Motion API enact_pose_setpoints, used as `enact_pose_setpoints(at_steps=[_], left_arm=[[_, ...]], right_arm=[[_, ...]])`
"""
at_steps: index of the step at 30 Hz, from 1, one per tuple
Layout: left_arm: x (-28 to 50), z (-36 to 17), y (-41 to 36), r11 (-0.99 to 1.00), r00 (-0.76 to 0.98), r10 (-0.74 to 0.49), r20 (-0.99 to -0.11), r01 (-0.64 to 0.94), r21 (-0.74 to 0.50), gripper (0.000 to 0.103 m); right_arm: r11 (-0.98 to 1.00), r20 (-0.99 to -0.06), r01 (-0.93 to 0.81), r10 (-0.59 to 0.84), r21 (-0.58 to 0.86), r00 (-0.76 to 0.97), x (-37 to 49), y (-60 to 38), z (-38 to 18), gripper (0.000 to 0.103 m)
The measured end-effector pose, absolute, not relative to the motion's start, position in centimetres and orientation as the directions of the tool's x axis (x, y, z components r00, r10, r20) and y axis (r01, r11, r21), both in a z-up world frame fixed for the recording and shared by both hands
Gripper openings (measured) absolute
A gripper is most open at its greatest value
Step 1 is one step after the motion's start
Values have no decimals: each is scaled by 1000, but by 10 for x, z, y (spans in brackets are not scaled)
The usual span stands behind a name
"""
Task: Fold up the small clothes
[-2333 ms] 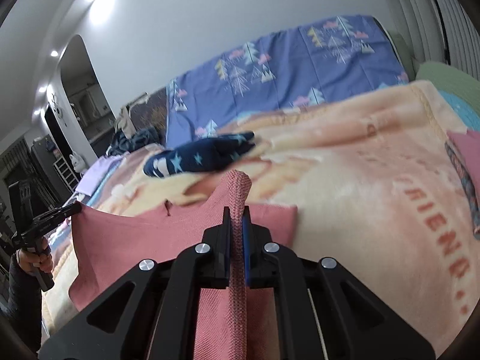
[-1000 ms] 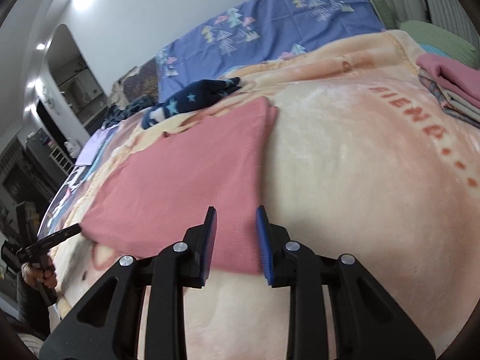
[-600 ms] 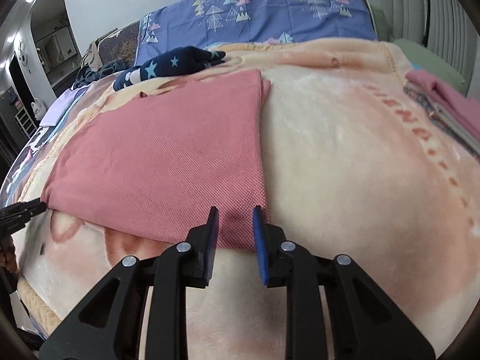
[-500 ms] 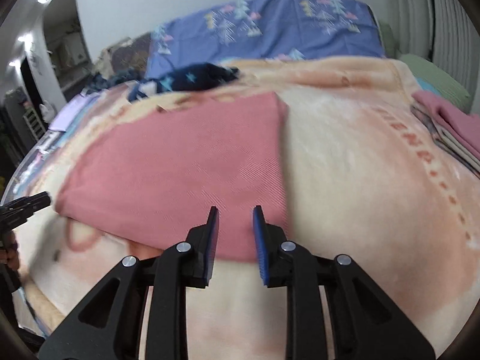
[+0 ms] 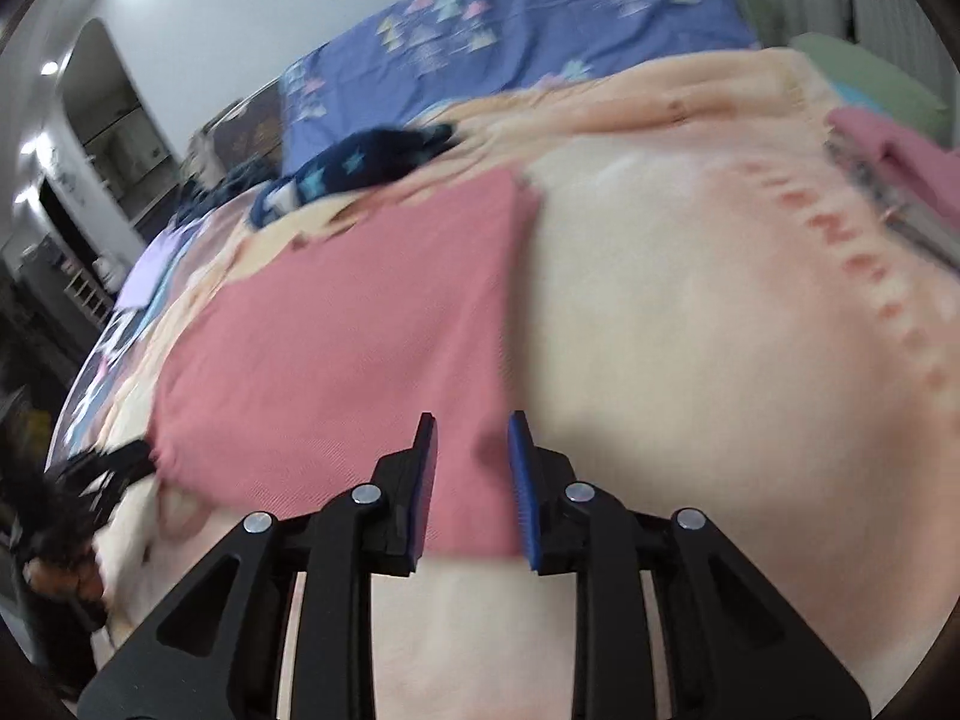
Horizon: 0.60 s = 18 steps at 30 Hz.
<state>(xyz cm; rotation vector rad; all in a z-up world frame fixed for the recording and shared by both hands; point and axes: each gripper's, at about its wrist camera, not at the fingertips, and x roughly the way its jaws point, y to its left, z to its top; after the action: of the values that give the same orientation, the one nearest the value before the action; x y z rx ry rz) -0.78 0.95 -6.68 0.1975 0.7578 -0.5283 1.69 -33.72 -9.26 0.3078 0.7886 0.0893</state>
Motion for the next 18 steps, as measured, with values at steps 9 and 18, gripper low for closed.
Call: enact_pose_setpoints(at_steps=[9, 18], left_arm=[[-30, -88, -188, 613, 535, -450, -716, 767, 188, 68], [-7, -108, -261, 589, 505, -395, -768, 780, 210, 76]], right_arm=[[816, -662, -7, 473, 578, 581, 130, -384, -105, 47], [811, -678, -28, 506, 584, 534, 185, -382, -127, 54]])
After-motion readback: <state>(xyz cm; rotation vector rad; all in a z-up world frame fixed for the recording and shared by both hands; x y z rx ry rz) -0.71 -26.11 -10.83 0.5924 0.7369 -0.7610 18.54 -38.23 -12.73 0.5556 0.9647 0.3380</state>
